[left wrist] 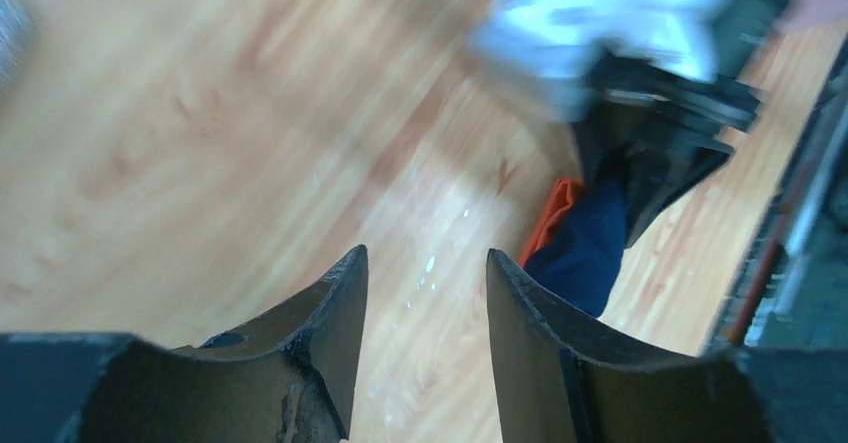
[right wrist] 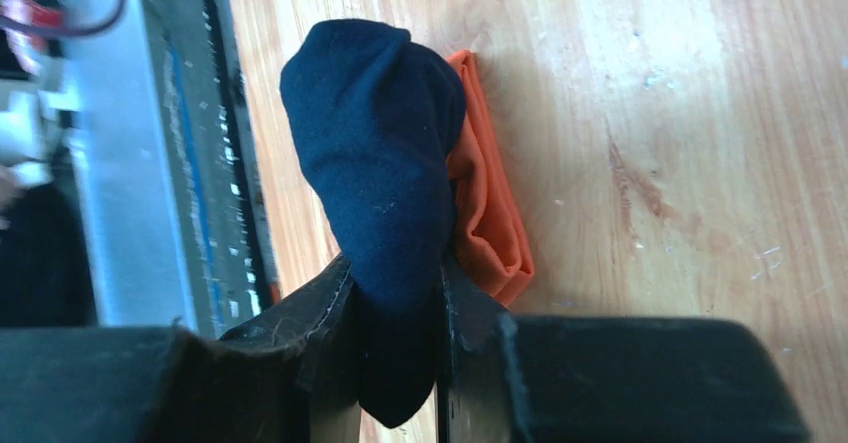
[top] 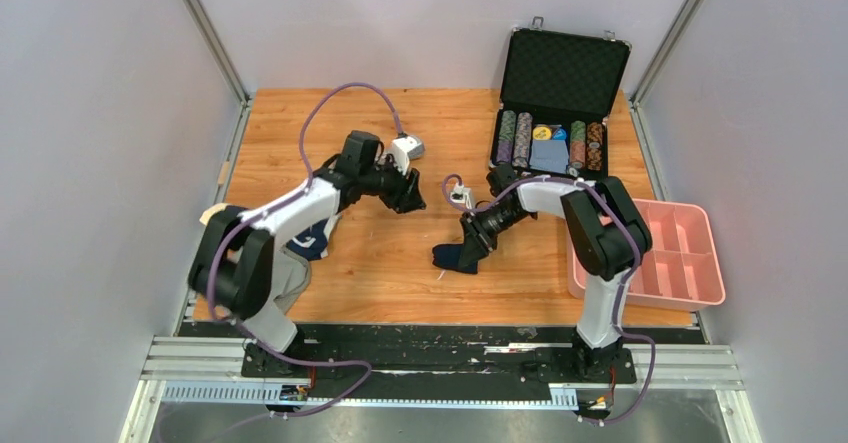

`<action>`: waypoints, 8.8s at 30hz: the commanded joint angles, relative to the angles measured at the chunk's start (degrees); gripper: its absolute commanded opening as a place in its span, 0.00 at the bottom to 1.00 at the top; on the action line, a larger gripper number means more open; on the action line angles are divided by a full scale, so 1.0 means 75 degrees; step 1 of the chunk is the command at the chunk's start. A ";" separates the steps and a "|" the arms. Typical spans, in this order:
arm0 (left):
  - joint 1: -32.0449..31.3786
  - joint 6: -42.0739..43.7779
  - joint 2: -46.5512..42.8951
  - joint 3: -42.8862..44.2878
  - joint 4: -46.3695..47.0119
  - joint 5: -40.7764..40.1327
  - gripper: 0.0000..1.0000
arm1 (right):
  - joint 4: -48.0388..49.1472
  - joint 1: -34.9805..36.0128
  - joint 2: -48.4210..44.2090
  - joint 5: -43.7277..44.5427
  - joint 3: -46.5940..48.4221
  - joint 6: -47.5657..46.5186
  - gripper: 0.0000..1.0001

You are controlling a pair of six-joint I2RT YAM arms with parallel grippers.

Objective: Roll the underwear
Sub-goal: Roll the underwear to the center of the board, then pick up the underwear from the center of the board, then place the underwear in the storage box.

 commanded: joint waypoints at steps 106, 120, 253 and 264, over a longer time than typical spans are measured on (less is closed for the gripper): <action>-0.3000 1.0008 0.1728 0.0153 -0.2425 -0.1586 0.39 | -0.4031 -0.0762 0.4423 0.0331 0.3190 0.0867 0.05; -0.2855 1.0105 0.2692 0.1615 -0.4853 -0.1241 0.00 | -0.4918 -0.2504 0.1358 -0.0880 0.4248 0.0230 1.00; 0.0374 -0.0849 0.0199 0.2383 -0.3000 -0.1124 1.00 | -0.0252 -0.6230 -0.3791 0.5947 -0.0332 0.3917 0.00; 0.0374 -0.0802 -0.0034 0.2209 -0.3004 -0.1225 1.00 | 0.0850 -0.6331 -0.2750 0.5931 -0.1018 0.3802 0.00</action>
